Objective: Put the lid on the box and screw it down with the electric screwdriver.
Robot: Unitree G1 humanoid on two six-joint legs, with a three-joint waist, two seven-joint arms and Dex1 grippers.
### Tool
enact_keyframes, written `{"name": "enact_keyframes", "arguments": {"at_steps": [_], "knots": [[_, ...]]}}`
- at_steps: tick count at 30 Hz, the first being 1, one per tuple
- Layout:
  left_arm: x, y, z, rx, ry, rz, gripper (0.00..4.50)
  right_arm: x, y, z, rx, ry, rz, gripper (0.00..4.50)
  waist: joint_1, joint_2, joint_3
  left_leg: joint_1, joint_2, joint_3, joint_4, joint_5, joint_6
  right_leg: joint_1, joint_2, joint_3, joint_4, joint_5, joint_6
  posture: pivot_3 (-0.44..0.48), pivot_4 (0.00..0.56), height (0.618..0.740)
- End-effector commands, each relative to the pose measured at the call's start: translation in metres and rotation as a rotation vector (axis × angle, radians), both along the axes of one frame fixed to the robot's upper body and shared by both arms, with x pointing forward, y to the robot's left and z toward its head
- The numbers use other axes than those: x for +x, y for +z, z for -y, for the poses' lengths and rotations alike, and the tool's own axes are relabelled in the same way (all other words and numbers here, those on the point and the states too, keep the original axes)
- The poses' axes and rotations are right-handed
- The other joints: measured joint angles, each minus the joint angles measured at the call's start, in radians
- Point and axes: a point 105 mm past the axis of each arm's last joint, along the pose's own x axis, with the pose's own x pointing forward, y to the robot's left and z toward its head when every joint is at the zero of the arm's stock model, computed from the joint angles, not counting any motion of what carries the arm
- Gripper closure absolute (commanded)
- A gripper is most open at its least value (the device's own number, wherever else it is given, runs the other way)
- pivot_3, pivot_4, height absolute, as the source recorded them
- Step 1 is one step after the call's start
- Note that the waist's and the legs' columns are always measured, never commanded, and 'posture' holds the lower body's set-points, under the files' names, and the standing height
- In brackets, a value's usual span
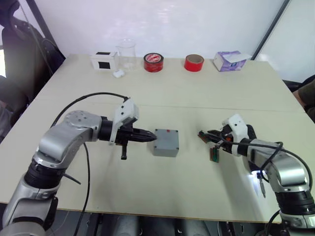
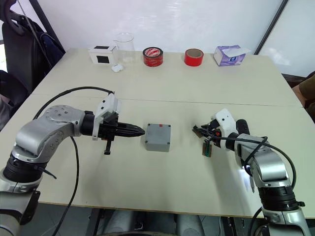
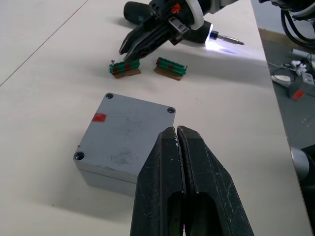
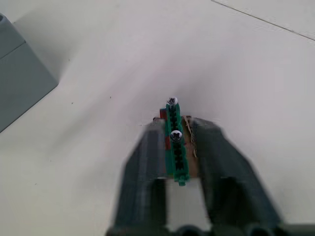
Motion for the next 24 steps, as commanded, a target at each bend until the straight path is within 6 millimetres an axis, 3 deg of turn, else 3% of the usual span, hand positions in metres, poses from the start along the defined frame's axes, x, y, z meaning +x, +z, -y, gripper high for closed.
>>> {"name": "enact_keyframes", "arguments": {"at_steps": [1,8,24], "knots": [[-0.005,0.004,0.001,0.005,-0.023,0.035,4.50,0.001,0.006,-0.002,-0.001,0.008,0.029,4.42,0.000,0.000,0.000,0.000,0.000,0.000,0.000,0.000,0.000,0.000,0.000,0.000,0.000,0.000,0.000,0.000,0.150,0.740],[-0.004,0.004,0.002,0.007,-0.023,0.037,4.50,0.000,0.007,0.000,-0.011,0.004,0.035,4.42,0.000,0.000,0.000,0.000,0.000,0.000,0.000,0.000,0.000,0.000,0.000,0.000,0.000,0.000,0.000,0.000,0.150,0.740],[0.000,0.000,0.000,0.008,-0.013,0.033,4.50,-0.001,0.041,-0.003,0.021,0.011,0.116,4.42,0.000,0.000,0.000,0.000,0.000,0.000,0.000,0.000,0.000,0.000,0.000,0.000,0.000,0.000,0.000,0.000,0.150,0.740]]}}
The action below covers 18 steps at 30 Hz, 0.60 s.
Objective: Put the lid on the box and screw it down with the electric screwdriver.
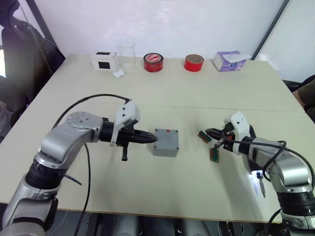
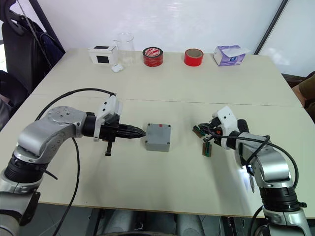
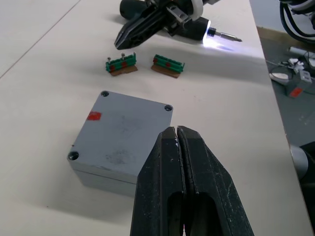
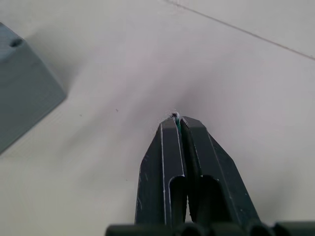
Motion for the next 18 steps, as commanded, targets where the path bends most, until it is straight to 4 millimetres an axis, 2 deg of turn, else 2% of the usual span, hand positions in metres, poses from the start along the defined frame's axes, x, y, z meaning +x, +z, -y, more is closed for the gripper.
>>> {"name": "enact_keyframes", "arguments": {"at_steps": [1,3,6,9,15,18], "knots": [[0.001,0.006,-0.002,0.000,0.000,0.042,4.50,0.000,0.026,0.000,-0.007,0.007,0.083,4.42,0.000,0.000,0.000,0.000,0.000,0.000,0.000,0.000,0.000,0.000,0.000,0.000,0.000,0.000,0.000,0.000,0.150,0.740],[0.001,0.006,-0.002,0.000,0.001,0.042,4.50,-0.001,0.026,0.000,-0.017,0.012,0.085,4.42,0.000,0.000,0.000,0.000,0.000,0.000,0.000,0.000,0.000,0.000,0.000,0.000,0.000,0.000,0.000,0.000,0.150,0.740],[0.002,0.004,-0.001,0.000,0.002,0.043,4.50,-0.004,0.015,0.001,-0.048,0.022,0.056,4.42,0.001,0.000,0.000,0.000,0.000,0.000,0.000,0.000,0.000,0.000,0.000,0.000,0.000,0.000,0.000,0.000,0.150,0.740],[0.002,0.003,-0.001,0.002,0.000,0.044,4.50,-0.005,0.008,0.004,-0.053,0.011,0.037,3.71,0.001,0.000,0.000,0.000,0.000,0.000,0.000,0.000,0.000,0.000,0.000,0.000,0.000,0.000,0.000,0.000,0.150,0.740],[0.002,0.003,-0.002,0.006,-0.001,0.045,4.50,-0.007,0.001,0.008,-0.064,-0.001,0.017,1.36,0.000,0.000,0.000,0.000,0.000,0.000,0.000,0.000,0.000,0.000,0.000,0.000,0.000,0.000,0.000,0.000,0.150,0.740],[0.002,0.003,-0.002,0.006,-0.001,0.045,4.50,-0.006,-0.003,0.008,-0.065,-0.003,0.009,1.36,0.000,0.000,0.000,0.000,0.000,0.000,0.000,0.000,0.000,0.000,0.000,0.000,0.000,0.000,0.000,0.000,0.150,0.740]]}}
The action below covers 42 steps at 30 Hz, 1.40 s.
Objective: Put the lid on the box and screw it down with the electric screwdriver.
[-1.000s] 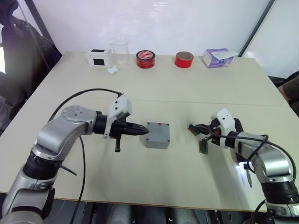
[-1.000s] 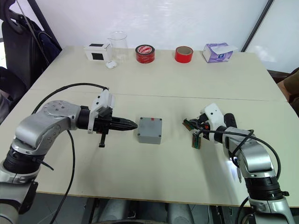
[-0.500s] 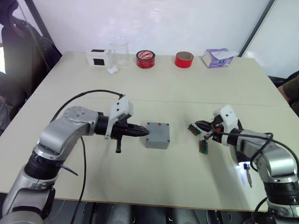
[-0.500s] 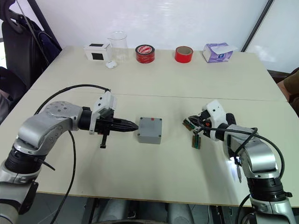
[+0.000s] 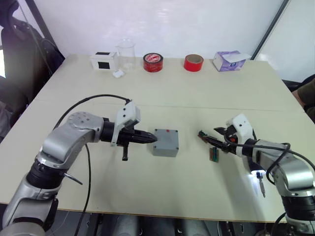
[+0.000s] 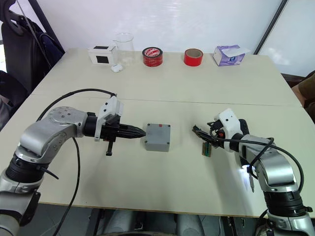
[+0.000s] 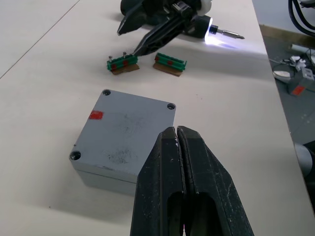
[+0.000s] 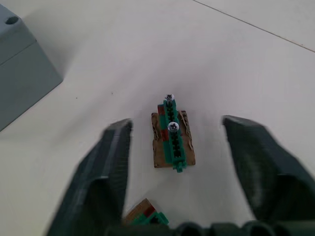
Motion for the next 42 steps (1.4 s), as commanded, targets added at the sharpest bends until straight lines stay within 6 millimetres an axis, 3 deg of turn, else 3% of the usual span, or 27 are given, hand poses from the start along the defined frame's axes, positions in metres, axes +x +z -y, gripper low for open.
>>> {"name": "enact_keyframes", "arguments": {"at_steps": [1,4,7,20,23,25,35,42], "knots": [[-0.001,0.004,-0.002,0.004,-0.003,0.030,4.50,0.002,0.003,-0.001,-0.011,0.007,0.026,1.36,0.000,0.000,0.000,0.000,0.000,0.000,0.000,0.000,0.000,0.000,0.000,0.000,0.000,0.000,0.000,0.000,0.150,0.740],[-0.001,0.004,-0.002,0.004,-0.003,0.030,4.50,0.003,0.000,-0.002,-0.010,0.009,0.018,1.87,0.000,0.000,0.000,0.000,0.000,0.000,0.000,0.000,0.000,0.000,0.000,0.000,0.000,0.000,0.000,0.000,0.150,0.740],[-0.001,0.004,-0.002,0.004,-0.003,0.031,4.50,0.003,-0.002,-0.002,-0.011,0.015,0.011,2.93,0.000,0.000,0.000,0.000,0.000,0.000,0.000,0.000,0.000,0.000,0.000,0.000,0.000,0.000,0.000,0.000,0.150,0.740],[0.000,0.004,-0.003,0.008,0.005,0.029,4.50,0.009,-0.001,-0.006,0.001,0.019,0.019,2.93,0.000,0.000,0.000,0.000,0.000,0.000,0.000,0.000,0.000,0.000,0.000,0.000,0.000,0.000,0.000,0.000,0.150,0.740],[0.000,0.003,-0.003,0.011,0.005,0.029,4.50,0.008,-0.004,-0.007,-0.006,0.024,0.014,3.63,0.000,0.000,0.000,0.000,0.000,0.000,0.000,0.000,0.000,0.000,0.000,0.000,0.000,0.000,0.000,0.000,0.150,0.740],[0.000,0.003,-0.003,0.012,0.005,0.029,4.50,0.008,-0.005,-0.007,-0.010,0.026,0.008,4.46,0.000,0.000,0.000,0.000,0.000,0.000,0.000,0.000,0.000,0.000,0.000,0.000,0.000,0.000,0.000,0.000,0.150,0.740],[0.000,0.003,-0.003,0.016,0.006,0.032,4.50,0.007,-0.002,-0.008,0.004,0.024,0.017,4.46,0.000,0.000,0.000,0.000,0.000,0.000,0.000,0.000,0.000,0.000,0.000,0.000,0.000,0.000,0.000,0.000,0.150,0.740],[0.001,0.002,-0.004,0.015,0.009,0.032,4.50,0.004,0.015,-0.004,0.044,-0.006,0.053,4.46,0.000,0.000,0.000,0.000,0.000,0.000,0.000,0.000,0.000,0.000,0.000,0.000,0.000,0.000,0.000,0.000,0.150,0.740]]}}
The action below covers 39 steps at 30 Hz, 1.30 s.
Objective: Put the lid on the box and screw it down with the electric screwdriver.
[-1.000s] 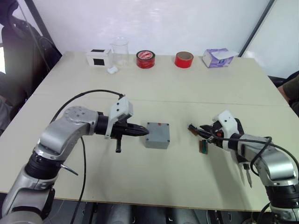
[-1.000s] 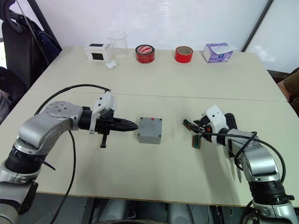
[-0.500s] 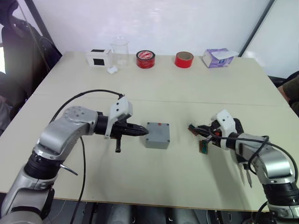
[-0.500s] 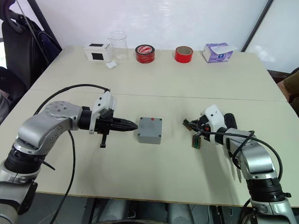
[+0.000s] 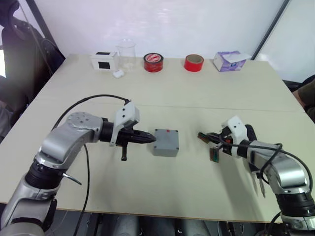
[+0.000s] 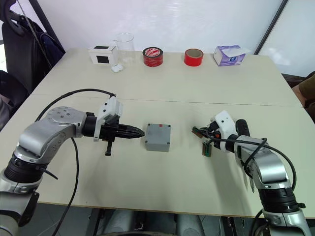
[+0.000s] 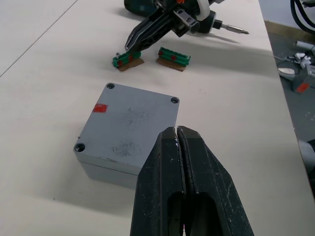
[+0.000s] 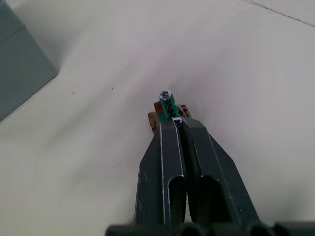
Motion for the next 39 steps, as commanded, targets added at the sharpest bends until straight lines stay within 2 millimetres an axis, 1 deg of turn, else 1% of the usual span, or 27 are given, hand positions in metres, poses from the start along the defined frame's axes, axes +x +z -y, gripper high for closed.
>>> {"name": "enact_keyframes", "arguments": {"at_steps": [1,5,7,9,11,12,14,16,18,21,25,39], "knots": [[0.000,0.004,-0.001,-0.001,-0.004,0.029,4.50,-0.001,0.025,0.000,0.008,0.001,0.081,4.46,0.000,0.000,0.000,0.000,0.000,0.000,0.000,0.000,0.000,0.000,0.000,0.000,0.000,0.000,0.000,0.000,0.150,0.740],[0.002,0.003,-0.004,-0.002,0.004,0.027,4.50,-0.005,0.035,-0.003,-0.005,0.010,0.115,4.46,0.000,0.000,0.000,0.000,0.000,0.000,0.000,0.000,0.000,0.000,0.000,0.000,0.000,0.000,0.000,0.000,0.150,0.740],[0.005,0.003,-0.008,-0.001,0.022,0.028,4.50,-0.009,0.041,-0.011,-0.006,0.041,0.135,4.46,0.000,0.000,0.000,0.000,0.000,0.000,0.000,0.000,0.000,0.000,0.000,0.000,0.000,0.000,0.000,0.000,0.150,0.740],[0.008,0.004,-0.014,0.001,0.044,0.026,4.50,-0.010,0.049,-0.022,0.015,0.081,0.161,4.46,-0.001,0.000,0.000,0.000,0.000,0.000,0.000,0.000,0.000,0.000,0.000,0.000,0.000,0.000,0.000,0.000,0.150,0.740],[0.008,0.006,-0.019,-0.009,0.059,0.007,4.50,-0.011,0.059,-0.039,0.042,0.137,0.189,4.46,-0.003,0.000,0.000,0.000,0.000,0.000,0.000,0.000,0.000,0.000,0.000,0.000,0.000,0.000,0.000,0.000,0.150,0.740],[0.008,0.006,-0.020,-0.013,0.061,0.000,4.50,-0.012,0.061,-0.044,0.050,0.153,0.195,4.46,-0.005,0.000,0.000,0.000,0.000,0.000,0.000,0.000,0.000,0.000,0.000,0.000,0.000,0.000,0.000,0.000,0.150,0.740],[0.010,0.004,-0.027,-0.022,0.095,-0.015,4.50,-0.011,0.067,-0.066,0.077,0.216,0.212,4.46,-0.008,0.000,0.000,0.000,0.000,0.000,0.000,0.000,0.000,0.000,0.000,0.000,0.000,0.000,0.000,0.000,0.150,0.740],[0.012,0.005,-0.030,-0.051,0.120,-0.024,4.50,-0.011,0.069,-0.082,0.095,0.264,0.215,4.46,-0.011,0.000,0.000,0.000,0.001,-0.001,0.000,0.000,0.000,0.000,0.000,0.000,0.000,0.000,0.000,0.000,0.150,0.740],[0.013,0.009,-0.029,-0.089,0.140,-0.028,4.50,-0.011,0.066,-0.090,0.100,0.287,0.208,4.46,-0.009,0.000,0.000,0.000,0.001,-0.001,0.000,0.000,0.000,0.000,0.001,-0.001,0.001,0.000,0.000,0.000,0.150,0.740],[0.014,0.008,-0.027,-0.104,0.163,-0.027,4.50,-0.012,0.058,-0.095,0.095,0.305,0.191,4.46,0.000,0.000,0.000,0.000,0.001,0.000,0.000,0.000,0.000,0.000,0.000,-0.001,0.000,0.000,0.000,0.000,0.150,0.740],[0.012,0.007,-0.027,-0.112,0.178,-0.035,4.50,-0.013,0.050,-0.096,0.082,0.317,0.165,4.46,0.000,0.000,0.000,0.000,0.000,0.000,0.000,0.000,0.000,0.000,-0.001,0.000,0.000,0.000,0.000,0.000,0.150,0.740],[0.009,0.005,-0.021,-0.109,0.168,-0.041,4.50,-0.009,0.041,-0.092,0.048,0.304,0.152,4.46,-0.002,0.000,0.000,0.000,0.000,0.000,0.000,0.000,0.000,0.000,0.000,0.000,0.000,0.000,0.000,0.000,0.150,0.740]]}}
